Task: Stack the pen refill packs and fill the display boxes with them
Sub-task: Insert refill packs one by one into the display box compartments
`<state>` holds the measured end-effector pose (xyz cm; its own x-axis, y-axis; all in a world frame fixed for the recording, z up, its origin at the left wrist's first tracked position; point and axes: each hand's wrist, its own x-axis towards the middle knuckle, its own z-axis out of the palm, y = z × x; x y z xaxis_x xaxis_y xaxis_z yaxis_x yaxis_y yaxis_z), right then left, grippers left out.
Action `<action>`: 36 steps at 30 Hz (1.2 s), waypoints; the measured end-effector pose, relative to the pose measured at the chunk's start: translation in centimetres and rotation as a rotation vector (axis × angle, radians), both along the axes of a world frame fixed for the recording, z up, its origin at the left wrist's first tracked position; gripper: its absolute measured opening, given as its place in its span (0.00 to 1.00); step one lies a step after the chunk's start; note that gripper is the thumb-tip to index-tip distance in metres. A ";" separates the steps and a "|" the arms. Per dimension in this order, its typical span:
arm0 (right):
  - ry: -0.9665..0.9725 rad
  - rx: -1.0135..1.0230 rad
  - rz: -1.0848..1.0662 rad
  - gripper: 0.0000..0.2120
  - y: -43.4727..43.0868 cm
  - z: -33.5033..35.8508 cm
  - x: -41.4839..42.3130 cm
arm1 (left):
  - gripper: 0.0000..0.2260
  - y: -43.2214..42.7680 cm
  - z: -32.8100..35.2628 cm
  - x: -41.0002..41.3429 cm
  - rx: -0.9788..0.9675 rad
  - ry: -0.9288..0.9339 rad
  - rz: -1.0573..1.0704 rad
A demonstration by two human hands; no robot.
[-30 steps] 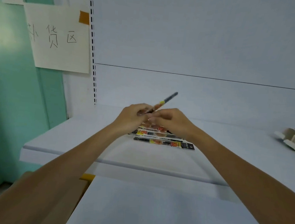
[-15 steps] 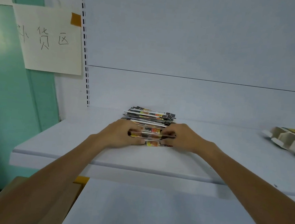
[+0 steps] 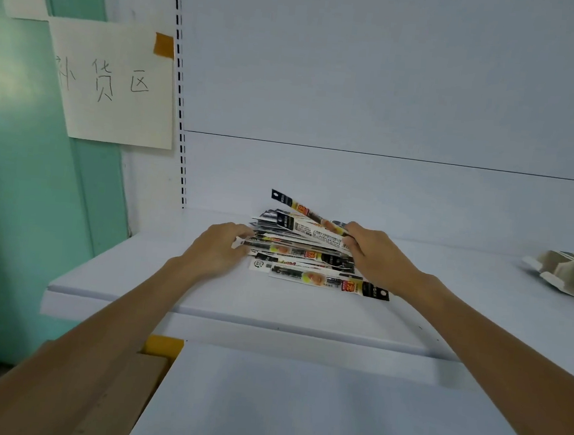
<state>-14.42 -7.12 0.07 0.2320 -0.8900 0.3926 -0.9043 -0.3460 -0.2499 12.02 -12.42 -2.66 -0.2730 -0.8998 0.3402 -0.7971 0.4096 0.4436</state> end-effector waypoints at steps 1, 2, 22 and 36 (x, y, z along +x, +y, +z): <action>0.005 0.006 -0.011 0.07 0.0 0.0 0.0 | 0.15 0.0 0.0 -0.2 0.003 -0.004 -0.009; 0.008 0.014 -0.021 0.08 0.1 0.0 -0.1 | 0.14 -0.1 0.0 -0.4 0.003 -0.011 -0.016; -0.457 -0.159 -0.089 0.13 -1.5 0.8 4.4 | 0.03 3.9 2.8 -6.2 0.432 0.700 -0.198; 0.186 -0.241 -0.031 0.14 -0.2 -0.5 2.8 | 0.08 4.9 3.8 -5.8 -0.653 0.047 -0.086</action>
<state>-11.66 -7.32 -0.39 0.2937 -0.7842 0.5466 -0.9380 -0.3465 0.0069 6.21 -7.51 1.18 -0.3061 -0.4803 0.8220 -0.7352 0.6678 0.1163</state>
